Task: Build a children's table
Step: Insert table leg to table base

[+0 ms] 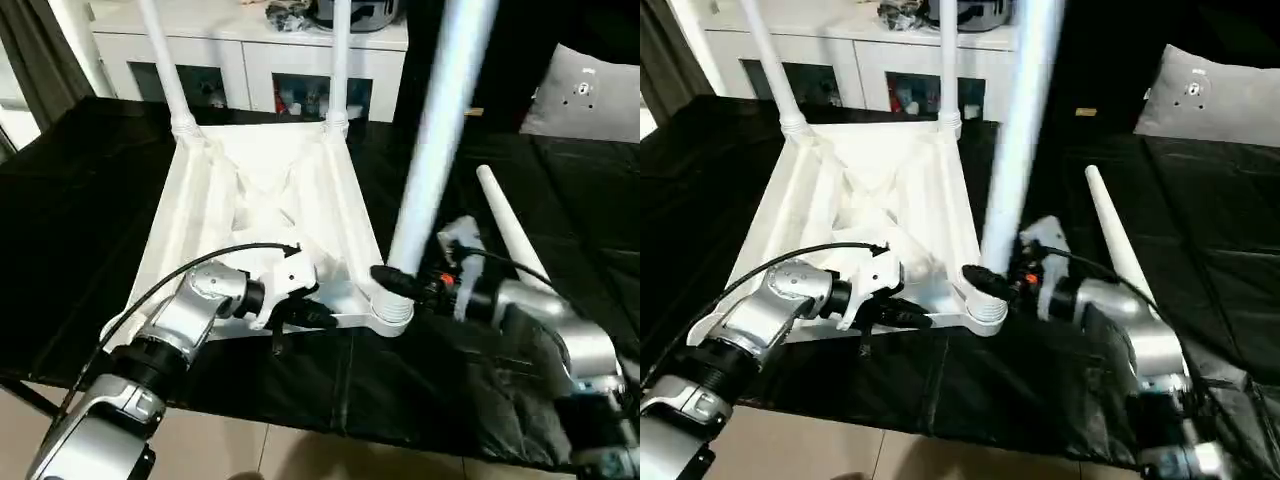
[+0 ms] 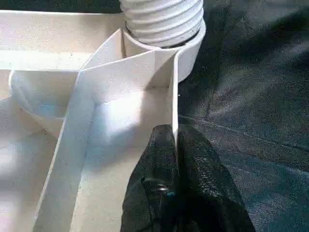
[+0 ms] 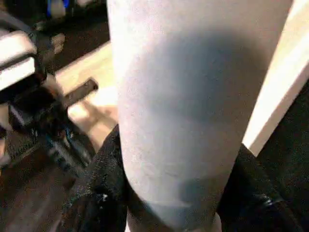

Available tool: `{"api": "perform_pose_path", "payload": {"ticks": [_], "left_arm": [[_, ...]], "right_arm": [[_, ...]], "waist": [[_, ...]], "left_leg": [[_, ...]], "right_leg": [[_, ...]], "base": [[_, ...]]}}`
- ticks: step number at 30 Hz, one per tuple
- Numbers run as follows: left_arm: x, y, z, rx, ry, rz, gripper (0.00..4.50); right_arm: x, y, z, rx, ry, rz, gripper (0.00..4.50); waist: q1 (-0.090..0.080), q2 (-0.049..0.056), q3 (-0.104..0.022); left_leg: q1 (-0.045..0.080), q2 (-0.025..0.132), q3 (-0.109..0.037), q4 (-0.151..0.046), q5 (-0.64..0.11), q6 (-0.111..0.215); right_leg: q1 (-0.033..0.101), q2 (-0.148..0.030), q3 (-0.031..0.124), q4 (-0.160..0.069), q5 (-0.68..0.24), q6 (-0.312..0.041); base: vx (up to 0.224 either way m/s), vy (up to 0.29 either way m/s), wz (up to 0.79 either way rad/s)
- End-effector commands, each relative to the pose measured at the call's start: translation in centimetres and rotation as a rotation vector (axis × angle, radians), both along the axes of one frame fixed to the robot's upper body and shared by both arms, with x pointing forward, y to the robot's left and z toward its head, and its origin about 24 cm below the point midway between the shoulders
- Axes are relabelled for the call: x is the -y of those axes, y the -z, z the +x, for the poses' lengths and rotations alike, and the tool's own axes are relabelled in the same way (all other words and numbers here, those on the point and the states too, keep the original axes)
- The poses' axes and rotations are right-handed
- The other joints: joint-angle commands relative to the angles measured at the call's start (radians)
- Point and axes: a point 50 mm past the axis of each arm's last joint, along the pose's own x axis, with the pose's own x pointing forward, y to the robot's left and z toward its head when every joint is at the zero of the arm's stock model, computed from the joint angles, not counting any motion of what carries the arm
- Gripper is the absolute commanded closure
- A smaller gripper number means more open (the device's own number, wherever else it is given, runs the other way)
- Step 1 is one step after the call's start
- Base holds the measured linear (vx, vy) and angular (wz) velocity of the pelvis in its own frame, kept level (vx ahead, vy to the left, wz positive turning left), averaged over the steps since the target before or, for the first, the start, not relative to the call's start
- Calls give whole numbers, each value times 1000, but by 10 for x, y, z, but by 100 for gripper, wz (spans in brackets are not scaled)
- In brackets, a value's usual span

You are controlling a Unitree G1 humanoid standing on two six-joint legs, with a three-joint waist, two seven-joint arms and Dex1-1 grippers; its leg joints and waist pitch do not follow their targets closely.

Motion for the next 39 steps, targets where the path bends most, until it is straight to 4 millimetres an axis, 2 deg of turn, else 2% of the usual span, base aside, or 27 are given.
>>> {"api": "perform_pose_path", "payload": {"ticks": [1,2,5,6,7,8,10,12,15,17,19,23,24,25,26,27,31,34,39], "left_arm": [[-6,12,-4,-43,-40,32,450],[-6,12,-4,-43,-44,30,450],[-5,11,-4,-44,-60,19,450],[-6,11,-4,-44,-70,16,450],[-6,11,-4,-44,-70,16,450],[-6,11,-4,-44,-72,17,450],[-6,11,-4,-45,-74,18,450],[-6,11,-5,-44,-74,22,450],[-7,10,-5,-41,-70,29,450],[-7,10,-6,-37,-55,44,450],[-8,9,-6,-30,-35,63,450],[-9,4,-3,-16,4,89,450],[-9,2,-1,-11,8,91,450],[-9,1,0,-9,9,93,450],[-9,-1,4,-6,1,96,450],[-10,-2,6,-3,-5,98,450],[-12,-3,9,0,-29,106,450],[-15,-2,9,-8,-59,104,450],[-15,8,-4,-68,-177,72,450]], "right_arm": [[7,14,-7,-43,60,-3,259],[7,15,-10,-41,65,12,259],[7,20,-17,-16,87,28,259],[8,24,-21,39,111,-28,259],[8,24,-21,39,111,-28,259],[9,27,-22,62,119,-75,259],[10,30,-22,85,130,-129,259],[9,34,-21,96,117,-198,259],[6,38,-21,90,91,-240,259],[2,40,-20,86,45,-271,259],[-1,41,-18,80,9,-289,259],[-8,43,-14,51,-69,-316,259],[-10,43,-12,40,-92,-317,259],[-11,44,-12,35,-102,-317,259],[-15,44,-10,27,-124,-312,259],[-16,44,-10,24,-131,-308,259],[-18,44,-9,25,-144,-316,259],[-17,44,-9,24,-119,-310,259],[-17,47,6,1,164,-305,259]], "waist": [[2,-6,-43],[1,-1,-42],[1,-1,-42],[2,12,-41],[0,7,-42],[1,10,-43],[-2,8,-40],[-5,16,-38],[-8,13,-31],[-12,12,-31],[-15,13,-31],[-27,10,-31],[-31,6,-32],[-32,7,-32],[-33,2,-32],[-33,5,-31],[-31,2,-31],[-31,3,-31],[-41,5,-28]], "left_leg": [[2,68,-27,-77,-182,11],[2,66,-27,-77,-179,13],[1,67,-27,-80,-188,14],[2,67,-27,-80,-198,10],[3,68,-27,-81,-202,9],[2,67,-28,-81,-201,7],[1,66,-28,-83,-206,9],[3,66,-30,-85,-231,5],[7,68,-33,-93,-289,0],[6,69,-37,-97,-309,-8],[8,70,-38,-97,-317,-8],[4,69,-39,-98,-318,-5],[5,68,-37,-97,-312,-1],[4,67,-37,-95,-309,2],[4,67,-36,-95,-304,5],[4,65,-36,-94,-299,8],[5,71,-36,-95,-294,6],[7,70,-35,-96,-304,4],[2,69,-40,-102,-326,-15]], "right_leg": [[32,-115,52,-93,-175,-203],[31,-114,51,-92,-170,-205],[32,-115,51,-95,-185,-198],[28,-117,52,-99,-193,-194],[29,-116,51,-99,-194,-192],[30,-116,51,-98,-191,-192],[30,-114,50,-100,-198,-190],[27,-114,51,-104,-246,-185],[23,-114,51,-114,-349,-169],[24,-117,52,-114,-379,-162],[20,-119,54,-117,-391,-160],[23,-119,54,-115,-381,-164],[23,-117,54,-115,-363,-170],[23,-117,54,-114,-360,-175],[23,-118,54,-115,-359,-177],[23,-118,55,-116,-371,-178],[22,-120,56,-114,-363,-181],[20,-118,55,-114,-358,-184],[19,-119,54,-113,-398,-176]], "base": [[0,0,0],[0,0,0],[0,0,0],[0,0,0],[0,0,0],[0,0,0],[0,0,0],[0,0,0],[0,0,0],[0,0,0],[0,0,0],[0,0,0],[0,0,0],[0,0,0],[0,0,0],[0,0,0],[0,0,0],[0,0,0],[0,0,0]]}}
